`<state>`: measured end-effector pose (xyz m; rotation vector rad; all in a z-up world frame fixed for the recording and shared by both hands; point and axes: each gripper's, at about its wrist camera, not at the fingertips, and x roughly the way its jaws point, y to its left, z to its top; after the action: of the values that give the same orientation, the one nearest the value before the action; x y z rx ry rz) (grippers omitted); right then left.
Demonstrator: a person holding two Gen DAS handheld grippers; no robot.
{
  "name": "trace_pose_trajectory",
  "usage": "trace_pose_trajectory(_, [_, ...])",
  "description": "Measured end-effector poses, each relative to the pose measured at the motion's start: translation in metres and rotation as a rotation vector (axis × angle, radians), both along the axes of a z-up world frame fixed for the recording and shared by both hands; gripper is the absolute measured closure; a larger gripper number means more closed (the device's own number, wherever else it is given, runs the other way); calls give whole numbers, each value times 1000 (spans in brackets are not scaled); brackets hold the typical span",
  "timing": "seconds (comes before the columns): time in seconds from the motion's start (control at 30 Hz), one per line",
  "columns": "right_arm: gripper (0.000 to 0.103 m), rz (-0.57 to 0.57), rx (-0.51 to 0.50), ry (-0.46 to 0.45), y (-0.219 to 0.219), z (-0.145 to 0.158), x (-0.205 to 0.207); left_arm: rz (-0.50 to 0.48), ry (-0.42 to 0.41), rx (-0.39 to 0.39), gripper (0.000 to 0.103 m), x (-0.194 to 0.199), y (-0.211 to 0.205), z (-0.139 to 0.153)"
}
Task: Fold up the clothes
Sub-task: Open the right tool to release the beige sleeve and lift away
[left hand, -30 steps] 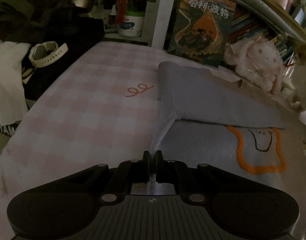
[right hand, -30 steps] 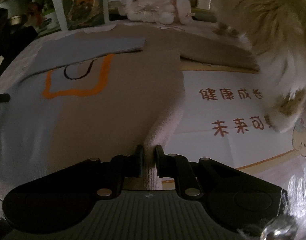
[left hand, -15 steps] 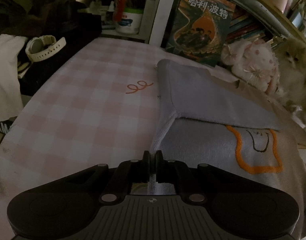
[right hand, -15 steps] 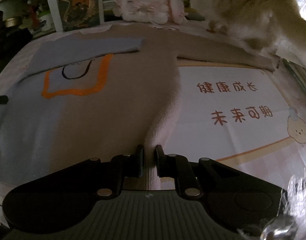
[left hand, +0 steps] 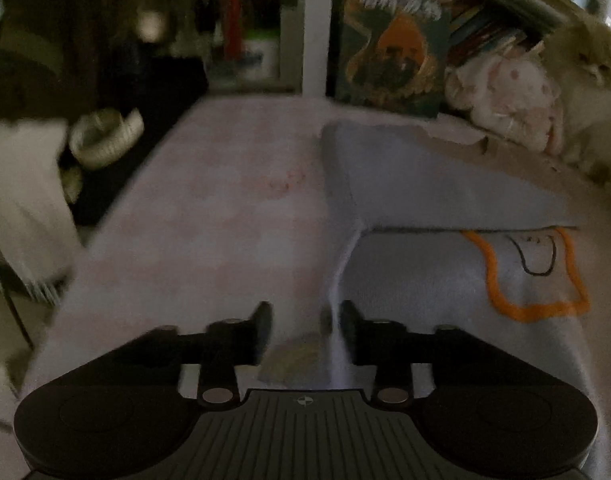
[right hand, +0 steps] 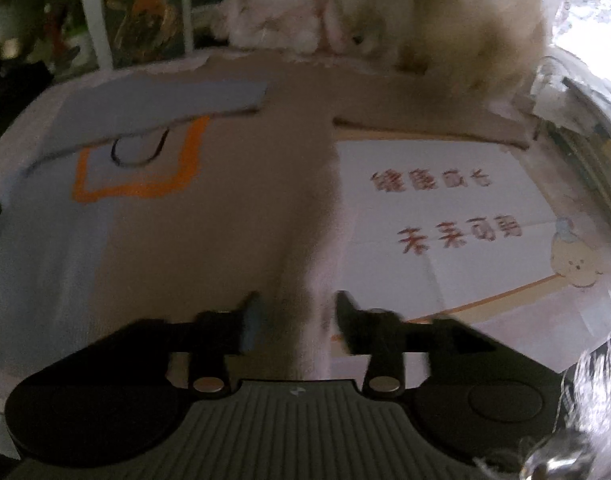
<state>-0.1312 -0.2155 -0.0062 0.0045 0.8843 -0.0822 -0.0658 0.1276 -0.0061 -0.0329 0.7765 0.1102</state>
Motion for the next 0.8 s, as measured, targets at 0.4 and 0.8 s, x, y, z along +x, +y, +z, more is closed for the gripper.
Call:
trace_pose_trajectory(0.4, [30, -118, 61, -10, -71, 6, -2, -70, -78, -39, 23, 4, -73, 16])
trace_pose_trajectory(0.8, [30, -49, 125, -35, -197, 4, 54, 41, 11, -6, 22, 8, -179, 4])
